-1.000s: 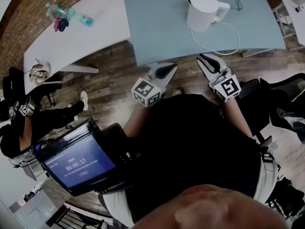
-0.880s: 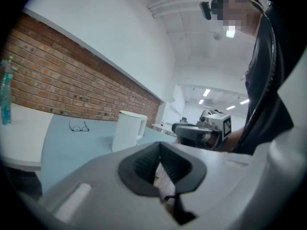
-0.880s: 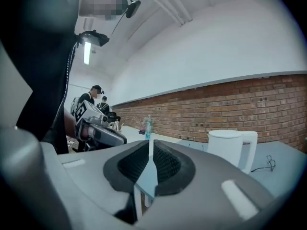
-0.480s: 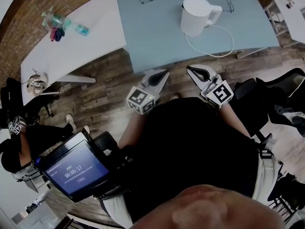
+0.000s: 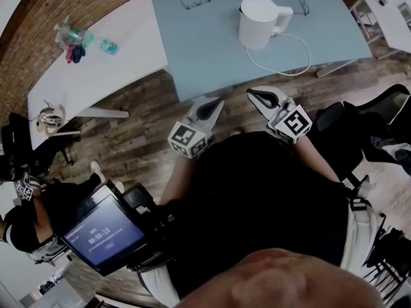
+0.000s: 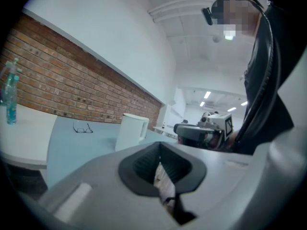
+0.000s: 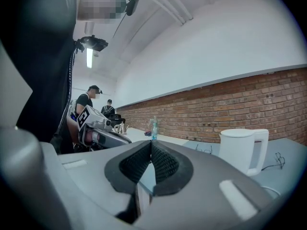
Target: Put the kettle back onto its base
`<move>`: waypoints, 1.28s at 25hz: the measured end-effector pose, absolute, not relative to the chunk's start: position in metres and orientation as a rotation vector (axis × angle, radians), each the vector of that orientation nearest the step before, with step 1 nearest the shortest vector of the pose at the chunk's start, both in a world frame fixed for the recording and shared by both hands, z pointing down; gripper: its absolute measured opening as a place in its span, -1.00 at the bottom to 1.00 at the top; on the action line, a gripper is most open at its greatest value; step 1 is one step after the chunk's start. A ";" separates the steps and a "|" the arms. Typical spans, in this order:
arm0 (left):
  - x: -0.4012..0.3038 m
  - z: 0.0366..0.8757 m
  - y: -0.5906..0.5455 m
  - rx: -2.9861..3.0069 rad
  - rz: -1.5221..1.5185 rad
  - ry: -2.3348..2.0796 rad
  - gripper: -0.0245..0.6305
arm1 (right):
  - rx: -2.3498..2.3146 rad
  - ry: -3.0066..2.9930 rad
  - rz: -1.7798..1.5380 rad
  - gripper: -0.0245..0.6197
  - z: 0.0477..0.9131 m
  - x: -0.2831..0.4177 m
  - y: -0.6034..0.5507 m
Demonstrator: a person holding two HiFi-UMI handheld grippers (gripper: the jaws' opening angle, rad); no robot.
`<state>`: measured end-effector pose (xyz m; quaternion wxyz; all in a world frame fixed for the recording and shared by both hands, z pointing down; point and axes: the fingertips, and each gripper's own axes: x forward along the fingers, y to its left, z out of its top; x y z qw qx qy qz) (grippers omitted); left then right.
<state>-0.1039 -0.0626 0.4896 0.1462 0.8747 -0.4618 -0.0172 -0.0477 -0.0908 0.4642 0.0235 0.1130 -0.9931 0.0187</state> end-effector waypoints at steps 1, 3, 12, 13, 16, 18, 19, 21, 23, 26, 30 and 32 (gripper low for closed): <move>-0.104 0.489 -0.063 2.519 -0.050 -1.328 -0.92 | 0.348 -3.074 0.055 -0.91 0.464 -0.048 -0.091; -0.103 0.489 -0.062 2.524 -0.053 -1.325 -0.92 | 0.340 -3.069 0.048 -0.91 0.465 -0.049 -0.090; -0.080 0.485 -0.060 2.559 -0.054 -1.290 -0.92 | 0.277 -3.079 0.006 -0.91 0.468 -0.040 -0.084; -0.078 0.484 -0.060 2.564 -0.056 -1.293 -0.92 | 0.273 -3.076 -0.004 -0.91 0.471 -0.038 -0.084; -0.066 0.480 -0.055 2.571 -0.057 -1.297 -0.92 | 0.271 -3.060 0.001 -0.91 0.474 -0.024 -0.077; -0.051 0.474 -0.047 2.580 -0.055 -1.296 -0.92 | 0.267 -3.060 -0.008 -0.91 0.471 -0.012 -0.068; -0.046 0.472 -0.044 2.585 -0.052 -1.295 -0.92 | 0.260 -3.064 -0.013 -0.91 0.468 -0.009 -0.065; -0.041 0.471 -0.041 2.590 -0.050 -1.286 -0.92 | 0.244 -3.072 -0.010 -0.91 0.460 -0.008 -0.059; -0.037 0.471 -0.040 2.596 -0.045 -1.277 -0.92 | 0.248 -3.071 -0.030 -0.91 0.461 -0.006 -0.059; -0.029 0.473 -0.037 2.602 -0.036 -1.269 -0.92 | 0.278 -3.071 -0.026 -0.91 0.464 0.001 -0.058; -0.019 0.475 -0.031 2.612 -0.041 -1.253 -0.92 | 0.297 -3.053 0.007 -0.91 0.459 0.009 -0.048; -0.017 0.475 -0.030 2.614 -0.047 -1.251 -0.92 | 0.303 -3.050 0.010 -0.91 0.459 0.012 -0.048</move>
